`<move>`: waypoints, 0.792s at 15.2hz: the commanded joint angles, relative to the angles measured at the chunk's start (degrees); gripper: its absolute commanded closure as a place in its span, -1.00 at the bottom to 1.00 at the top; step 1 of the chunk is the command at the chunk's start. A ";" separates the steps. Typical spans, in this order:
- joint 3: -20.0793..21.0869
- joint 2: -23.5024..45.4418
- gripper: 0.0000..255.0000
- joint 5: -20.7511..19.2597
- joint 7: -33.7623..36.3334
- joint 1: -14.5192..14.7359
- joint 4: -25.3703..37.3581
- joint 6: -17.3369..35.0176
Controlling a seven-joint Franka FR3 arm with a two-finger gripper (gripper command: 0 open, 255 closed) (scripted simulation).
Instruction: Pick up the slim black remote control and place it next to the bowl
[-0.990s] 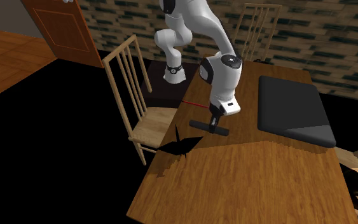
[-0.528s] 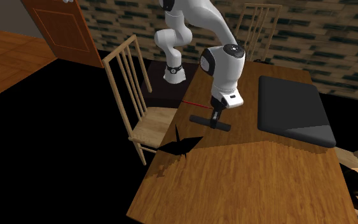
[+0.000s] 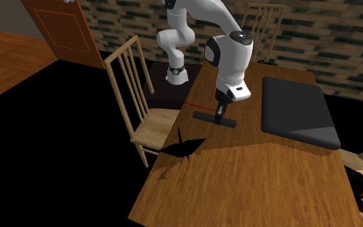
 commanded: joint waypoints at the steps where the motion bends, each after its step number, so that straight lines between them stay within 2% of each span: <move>1: 0.04 -0.51 1.00 0.13 -0.13 -0.02 0.88 -1.39; 10: 0.16 -1.88 1.00 0.51 -0.59 0.00 5.39 -7.25; 12: 0.81 -5.31 1.00 0.63 1.10 0.88 0.59 -5.96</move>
